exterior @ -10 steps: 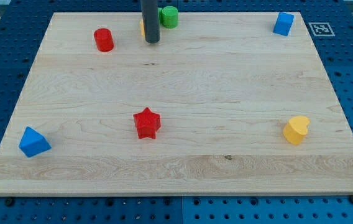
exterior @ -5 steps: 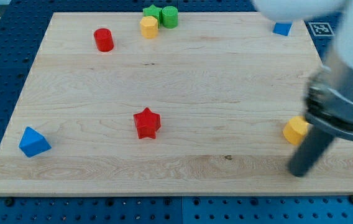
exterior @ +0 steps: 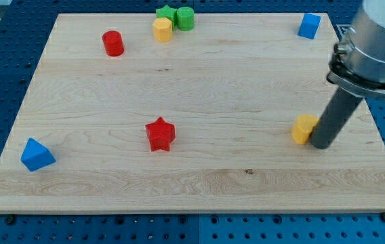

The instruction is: Push the yellow heart to the right of the yellow hexagon

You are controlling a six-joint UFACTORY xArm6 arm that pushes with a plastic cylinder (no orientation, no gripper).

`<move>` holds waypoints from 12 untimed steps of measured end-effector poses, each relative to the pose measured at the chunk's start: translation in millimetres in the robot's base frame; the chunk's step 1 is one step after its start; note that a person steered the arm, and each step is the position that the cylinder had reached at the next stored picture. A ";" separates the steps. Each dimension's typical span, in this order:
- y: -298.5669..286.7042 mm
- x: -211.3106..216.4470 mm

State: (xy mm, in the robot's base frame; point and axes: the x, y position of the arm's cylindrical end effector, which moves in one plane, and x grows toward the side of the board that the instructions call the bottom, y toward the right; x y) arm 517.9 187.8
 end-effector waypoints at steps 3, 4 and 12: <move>-54.7 -43.9; -82.5 -50.6; -128.2 -224.6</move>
State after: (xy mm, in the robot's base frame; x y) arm 293.3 59.6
